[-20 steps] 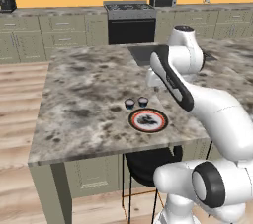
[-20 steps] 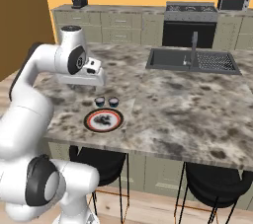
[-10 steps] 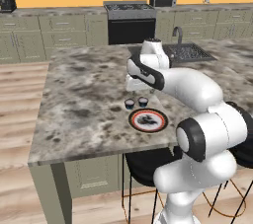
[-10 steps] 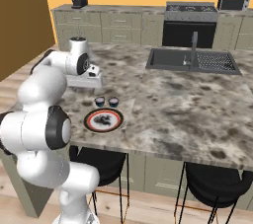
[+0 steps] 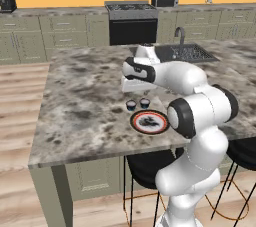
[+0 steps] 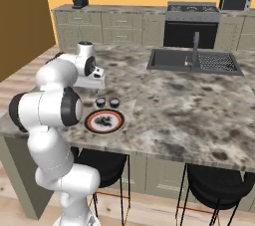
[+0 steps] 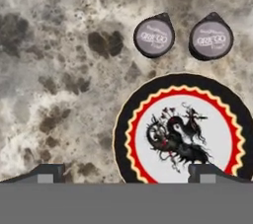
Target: Place two yogurt containers on each plate.
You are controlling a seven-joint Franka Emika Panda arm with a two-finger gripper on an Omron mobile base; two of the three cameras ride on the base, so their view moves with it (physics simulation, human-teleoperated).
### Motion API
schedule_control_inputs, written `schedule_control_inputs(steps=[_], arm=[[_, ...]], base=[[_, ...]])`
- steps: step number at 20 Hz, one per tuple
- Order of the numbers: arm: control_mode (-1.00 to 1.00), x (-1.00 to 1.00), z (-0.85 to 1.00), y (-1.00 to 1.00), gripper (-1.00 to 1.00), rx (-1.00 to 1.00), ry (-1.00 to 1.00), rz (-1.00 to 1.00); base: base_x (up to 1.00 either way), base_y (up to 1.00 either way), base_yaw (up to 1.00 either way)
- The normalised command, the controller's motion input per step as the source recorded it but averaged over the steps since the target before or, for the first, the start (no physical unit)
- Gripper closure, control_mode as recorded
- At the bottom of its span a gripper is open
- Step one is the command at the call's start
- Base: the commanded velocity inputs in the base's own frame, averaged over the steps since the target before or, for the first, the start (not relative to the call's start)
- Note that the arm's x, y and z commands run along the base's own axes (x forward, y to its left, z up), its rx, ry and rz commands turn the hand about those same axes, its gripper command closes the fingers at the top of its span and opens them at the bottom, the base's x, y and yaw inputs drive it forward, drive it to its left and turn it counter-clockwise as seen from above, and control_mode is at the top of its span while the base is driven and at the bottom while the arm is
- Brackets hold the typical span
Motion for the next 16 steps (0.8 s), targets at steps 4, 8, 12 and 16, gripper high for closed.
schedule_control_inputs(steps=[4, 8, 12, 16], arm=[[-1.0, 0.23, -0.59, 0.0, -1.0, -0.04, 0.09, 0.0], [-1.0, 0.31, -0.87, 0.0, -1.0, -0.02, 0.08, 0.0], [-1.0, 0.48, -0.33, 0.0, -1.0, 0.0, 0.0, 0.0], [-1.0, 0.78, 0.0, 0.04, -1.0, 0.0, 0.0, 0.0]], base=[[0.0, 0.0, 0.0], [0.0, 0.0, 0.0], [0.0, 0.0, 0.0], [0.0, 0.0, 0.0]])
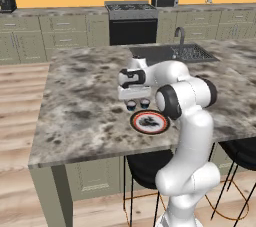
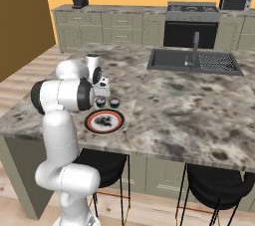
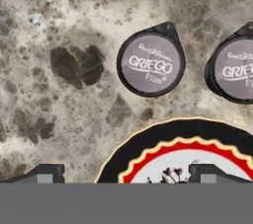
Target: Place two yogurt containers on each plate.
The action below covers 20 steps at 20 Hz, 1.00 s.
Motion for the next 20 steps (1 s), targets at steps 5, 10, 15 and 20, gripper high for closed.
schedule_control_inputs(steps=[5, 10, 15, 20], arm=[[-1.0, 0.32, -0.35, 0.0, -1.0, 0.0, 0.01, 0.0], [-1.0, 0.39, -0.41, 0.0, -1.0, 0.01, -0.05, 0.0], [-1.0, 0.66, -0.13, 0.0, -1.0, 0.0, -0.05, 0.0], [-1.0, -0.11, 0.0, -0.02, -1.0, 0.0, 0.0, 0.0]], base=[[0.0, 0.0, 0.0], [0.0, 0.0, 0.0], [0.0, 0.0, 0.0], [0.0, 0.0, 0.0]])
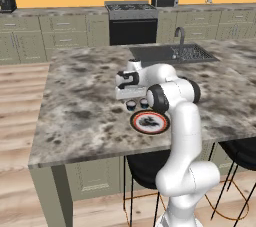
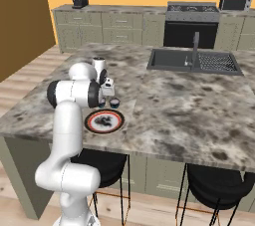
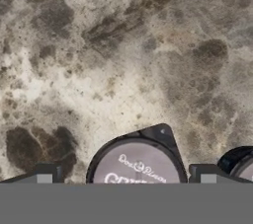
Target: Place two yogurt containers on each plate.
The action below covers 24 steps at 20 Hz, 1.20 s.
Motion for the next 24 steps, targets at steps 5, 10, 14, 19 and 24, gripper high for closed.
schedule_control_inputs(steps=[5, 10, 14, 19, 24], arm=[[-1.0, -0.09, -0.11, 0.0, -1.0, 0.0, 0.0, 0.0], [-1.0, 0.0, -0.07, -0.07, -1.0, -0.02, 0.01, 0.0], [-1.0, -0.01, -0.06, -0.01, -1.0, 0.0, 0.0, 0.0], [-1.0, 0.0, -0.02, 0.0, -1.0, 0.0, 0.0, 0.0], [-1.0, 0.0, 0.03, 0.0, -1.0, 0.0, 0.0, 0.0]], base=[[0.0, 0.0, 0.0], [0.0, 0.0, 0.0], [0.0, 0.0, 0.0], [0.0, 0.0, 0.0], [0.0, 0.0, 0.0]])
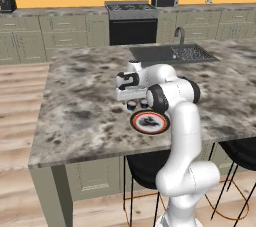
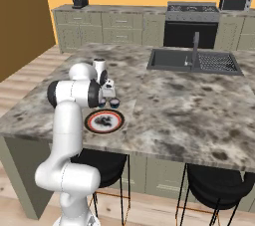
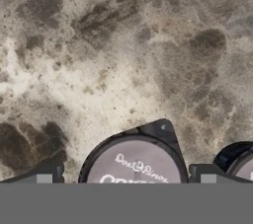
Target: Place two yogurt containers on each plate.
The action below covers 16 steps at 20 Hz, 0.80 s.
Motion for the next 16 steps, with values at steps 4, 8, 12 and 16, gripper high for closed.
schedule_control_inputs(steps=[4, 8, 12, 16], arm=[[-1.0, 0.0, 0.0, -0.03, -1.0, 0.0, 0.0, 0.0], [-1.0, 0.0, -0.11, 0.0, -1.0, 0.0, 0.02, 0.0], [-1.0, 0.0, -0.32, 0.0, -1.0, 0.0, 0.02, 0.0], [-1.0, 0.0, -0.31, 0.0, -1.0, 0.0, 0.0, 0.0]], base=[[0.0, 0.0, 0.0], [0.0, 0.0, 0.0], [0.0, 0.0, 0.0], [0.0, 0.0, 0.0]])
